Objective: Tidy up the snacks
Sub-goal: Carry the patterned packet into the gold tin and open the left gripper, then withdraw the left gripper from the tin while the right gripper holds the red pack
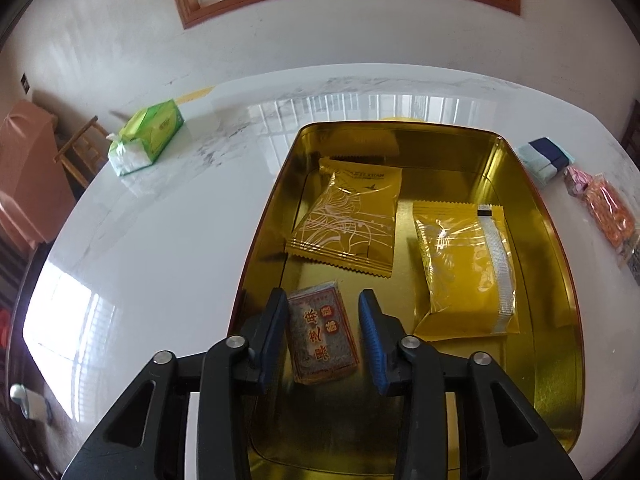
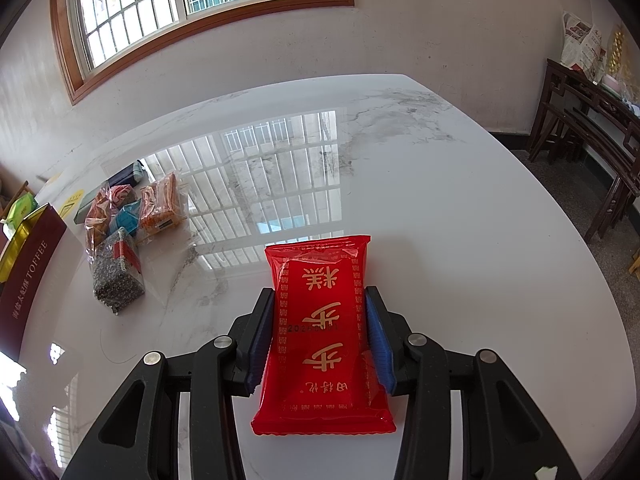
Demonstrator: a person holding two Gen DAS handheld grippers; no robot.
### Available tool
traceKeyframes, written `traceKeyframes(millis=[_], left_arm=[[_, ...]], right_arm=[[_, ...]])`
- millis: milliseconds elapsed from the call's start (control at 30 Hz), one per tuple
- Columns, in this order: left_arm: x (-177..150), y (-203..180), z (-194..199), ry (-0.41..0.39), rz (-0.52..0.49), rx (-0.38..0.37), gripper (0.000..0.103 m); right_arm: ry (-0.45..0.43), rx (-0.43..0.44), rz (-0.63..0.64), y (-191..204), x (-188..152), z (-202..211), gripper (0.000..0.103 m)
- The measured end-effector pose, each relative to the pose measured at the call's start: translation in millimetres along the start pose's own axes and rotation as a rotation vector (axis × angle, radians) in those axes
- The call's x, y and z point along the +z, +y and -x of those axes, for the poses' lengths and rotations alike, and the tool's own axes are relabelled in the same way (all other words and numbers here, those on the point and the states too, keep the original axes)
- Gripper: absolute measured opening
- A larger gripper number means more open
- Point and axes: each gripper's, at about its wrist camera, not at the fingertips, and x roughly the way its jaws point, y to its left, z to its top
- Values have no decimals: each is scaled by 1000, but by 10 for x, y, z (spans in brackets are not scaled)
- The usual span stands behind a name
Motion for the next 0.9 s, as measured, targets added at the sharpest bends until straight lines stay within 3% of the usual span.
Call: traceKeyframes(millis=[133, 400, 600, 900], left_arm=[[-19, -30, 14, -30, -45, 5, 43], [-34, 28, 157, -117, -40, -53, 72], [-34, 124, 311, -166, -1, -122, 73], [-74, 221, 355, -189, -1, -69, 73]], right_arm=[[1, 0, 4, 10, -2, 0, 42], [2, -2, 7, 24, -8, 1, 42], [3, -7, 14, 41, -15, -7, 43], [0, -13, 14, 38, -8, -12, 41]])
